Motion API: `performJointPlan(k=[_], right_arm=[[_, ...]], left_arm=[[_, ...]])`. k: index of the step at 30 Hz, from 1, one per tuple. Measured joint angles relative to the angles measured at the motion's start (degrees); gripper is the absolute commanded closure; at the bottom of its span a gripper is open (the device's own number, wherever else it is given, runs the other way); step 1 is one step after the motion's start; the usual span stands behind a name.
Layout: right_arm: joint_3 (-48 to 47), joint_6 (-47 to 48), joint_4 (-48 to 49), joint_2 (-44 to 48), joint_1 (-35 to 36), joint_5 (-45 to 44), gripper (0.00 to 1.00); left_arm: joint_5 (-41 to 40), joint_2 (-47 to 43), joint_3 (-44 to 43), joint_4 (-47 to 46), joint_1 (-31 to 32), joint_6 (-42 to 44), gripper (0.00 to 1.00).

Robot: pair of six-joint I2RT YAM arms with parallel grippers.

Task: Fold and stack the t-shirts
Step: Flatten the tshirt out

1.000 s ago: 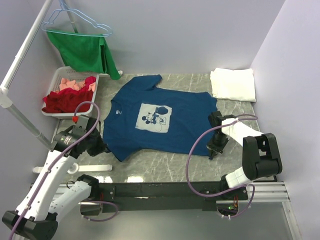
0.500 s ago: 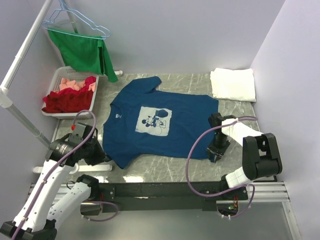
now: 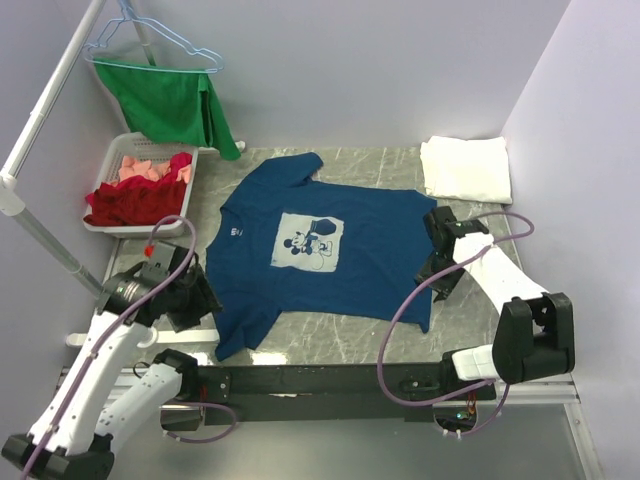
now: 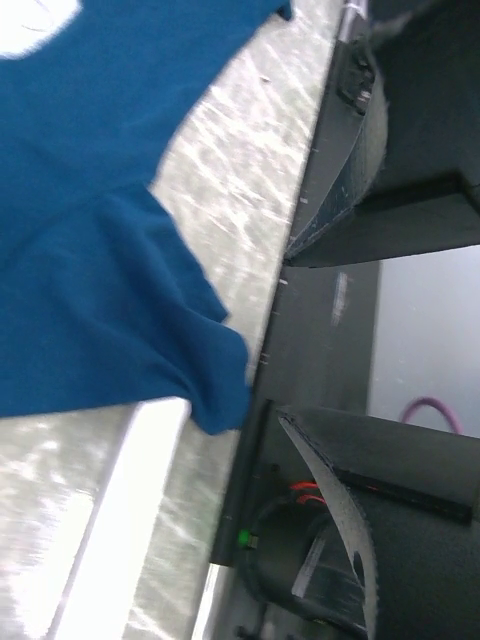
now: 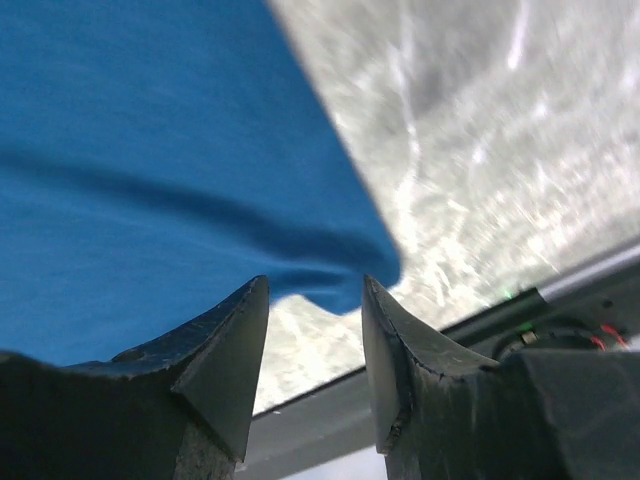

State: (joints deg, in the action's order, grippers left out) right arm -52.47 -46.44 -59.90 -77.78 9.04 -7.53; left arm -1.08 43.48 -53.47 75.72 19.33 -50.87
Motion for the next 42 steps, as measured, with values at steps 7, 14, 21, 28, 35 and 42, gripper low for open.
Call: performJointPlan(k=[7, 14, 21, 28, 35, 42], right_arm=[[-6.6, 2.4, 5.7, -4.3, 0.2, 0.7, 0.48], [-12.1, 5.0, 11.2, -14.5, 1.5, 2.4, 0.44], [-16.9, 6.3, 13.7, -21.4, 1.7, 2.9, 0.44], [-17.0, 6.9, 14.6, -24.7, 1.7, 3.9, 0.44], [-17.9, 7.4, 13.8, -29.5, 1.7, 4.1, 0.44], [-22.7, 7.7, 11.1, -33.0, 1.7, 3.9, 0.44]], left_arm=[[-3.3, 16.2, -2.8, -12.6, 0.0, 1.2, 0.39], [-7.1, 32.6, -11.3, -24.2, 0.0, 3.2, 0.39], [-6.5, 46.2, -16.1, -34.9, -0.1, 3.8, 0.45], [-5.2, 52.9, -15.1, -38.0, -0.1, 3.9, 0.44], [-5.2, 53.1, -13.2, -38.5, -0.9, 3.9, 0.44], [-5.2, 53.9, -10.3, -36.7, -2.2, 3.7, 0.45]])
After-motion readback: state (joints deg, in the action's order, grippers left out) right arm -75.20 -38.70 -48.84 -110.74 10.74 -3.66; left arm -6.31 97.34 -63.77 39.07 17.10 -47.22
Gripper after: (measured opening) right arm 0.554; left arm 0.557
